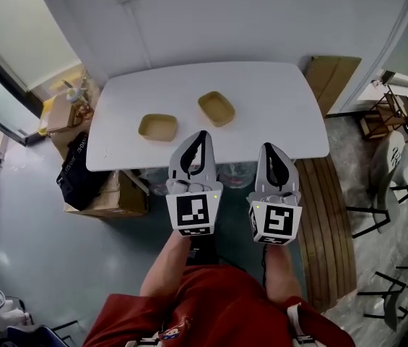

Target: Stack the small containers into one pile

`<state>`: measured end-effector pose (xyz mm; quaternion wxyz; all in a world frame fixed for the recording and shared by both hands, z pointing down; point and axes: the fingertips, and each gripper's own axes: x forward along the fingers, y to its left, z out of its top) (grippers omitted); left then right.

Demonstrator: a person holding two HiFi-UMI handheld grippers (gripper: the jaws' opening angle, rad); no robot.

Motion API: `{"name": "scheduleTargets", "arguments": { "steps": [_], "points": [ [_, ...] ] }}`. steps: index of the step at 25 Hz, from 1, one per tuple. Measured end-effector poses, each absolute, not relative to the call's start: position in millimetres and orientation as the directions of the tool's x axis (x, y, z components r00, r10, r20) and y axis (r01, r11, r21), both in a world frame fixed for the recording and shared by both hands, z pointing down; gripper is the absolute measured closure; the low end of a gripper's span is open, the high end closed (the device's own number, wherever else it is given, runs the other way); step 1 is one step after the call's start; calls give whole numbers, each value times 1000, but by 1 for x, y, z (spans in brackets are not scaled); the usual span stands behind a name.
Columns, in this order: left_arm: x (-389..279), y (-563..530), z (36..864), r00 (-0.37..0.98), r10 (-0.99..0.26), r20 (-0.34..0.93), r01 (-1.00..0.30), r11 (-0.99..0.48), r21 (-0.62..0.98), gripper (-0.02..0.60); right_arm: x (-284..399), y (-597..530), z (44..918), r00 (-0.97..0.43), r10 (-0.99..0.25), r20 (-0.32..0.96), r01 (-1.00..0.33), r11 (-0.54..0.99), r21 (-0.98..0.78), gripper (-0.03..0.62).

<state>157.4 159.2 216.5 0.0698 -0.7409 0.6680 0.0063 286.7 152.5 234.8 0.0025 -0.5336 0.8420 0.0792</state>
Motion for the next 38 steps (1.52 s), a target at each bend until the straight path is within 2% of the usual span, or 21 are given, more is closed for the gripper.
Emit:
{"name": "scheduleTargets", "arguments": {
  "steps": [22,30,38],
  "points": [
    [7,-46,206,162,-982,-94,-986,-157,-63,578,137,-48,218,-377,-924,-70,-920,365,143,594],
    [7,-82,209,193,-977,-94,-981,-189,-52,578,131,-80,214,-358,-931,-75,-926,344,154,594],
    [31,-109,205,190,-977,-94,-980,-183,-83,578,160,-110,214,-355,-930,-92,-930,342,132,594]
  ]
}}
